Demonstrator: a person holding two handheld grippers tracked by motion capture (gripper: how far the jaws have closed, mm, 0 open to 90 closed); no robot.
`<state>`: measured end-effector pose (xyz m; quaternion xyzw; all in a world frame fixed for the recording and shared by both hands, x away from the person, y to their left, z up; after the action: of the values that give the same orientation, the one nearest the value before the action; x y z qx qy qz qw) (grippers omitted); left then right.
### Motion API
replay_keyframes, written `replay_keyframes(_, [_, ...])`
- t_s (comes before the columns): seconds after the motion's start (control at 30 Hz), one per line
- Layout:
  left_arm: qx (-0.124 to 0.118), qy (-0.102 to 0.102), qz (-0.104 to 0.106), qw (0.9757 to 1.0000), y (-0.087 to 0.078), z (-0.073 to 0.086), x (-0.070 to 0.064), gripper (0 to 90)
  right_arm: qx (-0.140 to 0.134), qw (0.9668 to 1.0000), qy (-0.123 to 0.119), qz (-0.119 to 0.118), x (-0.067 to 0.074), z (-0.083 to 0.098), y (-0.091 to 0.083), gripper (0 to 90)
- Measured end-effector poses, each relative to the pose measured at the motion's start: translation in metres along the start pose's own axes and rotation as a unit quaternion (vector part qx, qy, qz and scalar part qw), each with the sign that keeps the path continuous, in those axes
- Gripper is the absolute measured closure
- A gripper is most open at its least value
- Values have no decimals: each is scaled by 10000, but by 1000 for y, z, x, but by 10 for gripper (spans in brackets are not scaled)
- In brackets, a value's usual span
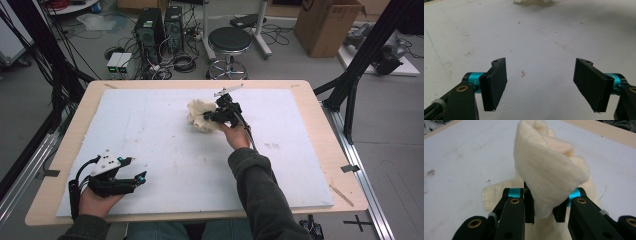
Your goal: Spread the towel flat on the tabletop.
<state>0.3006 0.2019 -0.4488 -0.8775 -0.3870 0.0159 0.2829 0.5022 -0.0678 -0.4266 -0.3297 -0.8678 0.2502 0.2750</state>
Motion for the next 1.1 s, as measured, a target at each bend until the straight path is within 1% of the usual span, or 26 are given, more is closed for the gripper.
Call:
replay_keyframes(0.07, [5,6,-3,10000,0,0,0,273,-6,10000,-58,-75,5,4,-7,758])
replay_keyframes(0.2, [3,4,-13,10000,0,0,-1,273,-40,9998,-44,-187,13,11,-19,758])
replay_keyframes(0.23, [5,15,-20,10000,0,0,0,273,-71,9996,-106,-243,18,13,-24,757])
replay_keyframes(0.27, [-9,3,-22,10000,0,-1,-1,273,-71,9996,-106,-243,18,13,-24,757])
replay_keyframes(0.4, [-33,16,-22,10000,0,-1,-1,273,-162,9991,-138,-366,28,18,-36,757])
replay_keyframes(0.5, [-46,31,-21,10000,0,-2,-1,272,-185,9988,-169,-425,36,23,-44,756])
replay_keyframes(0.53, [-55,14,-11,10000,0,-2,-1,272,-176,9986,-212,-452,40,27,-47,756])
replay_keyframes(0.57, [-62,19,-18,10000,0,-2,-2,272,-176,9986,-212,-452,40,27,-47,756])
replay_keyframes(0.7, [-67,48,-12,10000,0,-3,-2,272,-220,9980,-195,-555,48,36,-52,755])
replay_keyframes(0.77, [-82,47,-17,10000,0,-4,-2,272,-161,9977,-150,-636,53,41,-54,755])
replay_keyframes(0.83, [-86,46,-17,10000,0,-4,-2,273,-264,9971,-173,-691,58,44,-57,754])
replay_keyframes(0.9, [-106,40,-13,9999,1,-4,-3,272,-247,9968,-161,-736,62,48,-58,754])
replay_keyframes(0.93, [-88,76,-4,9999,1,-4,-2,272,-231,9971,-173,-707,62,51,-58,753])
replay_keyframes(0.97, [-93,71,0,9999,1,-4,-2,272,-222,9971,-177,-706,61,54,-56,751])
replay_keyframes(1.03, [-99,62,-3,9999,2,-5,-3,272,-105,9977,-63,-672,58,62,-50,747])
replay_keyframes(1.07, [-90,80,-6,9999,2,-5,-3,273,-1,9985,-79,-542,53,69,-42,743])
replay_keyframes(1.1, [-90,80,-6,9999,2,-5,-3,272,38,9989,-65,-456,50,73,-39,740])
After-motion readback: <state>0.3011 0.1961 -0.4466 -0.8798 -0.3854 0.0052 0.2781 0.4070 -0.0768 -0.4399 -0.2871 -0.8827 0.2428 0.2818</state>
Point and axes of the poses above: each handheld gripper's, and its own axes: y roughly forward along the jaws, z roughly out of its underside, x roughly to its left, the point moved 7 cm from there along y, roughly forward along the jaws, and after that the axes turned 13 degrees about y, right-handed, at the moved point
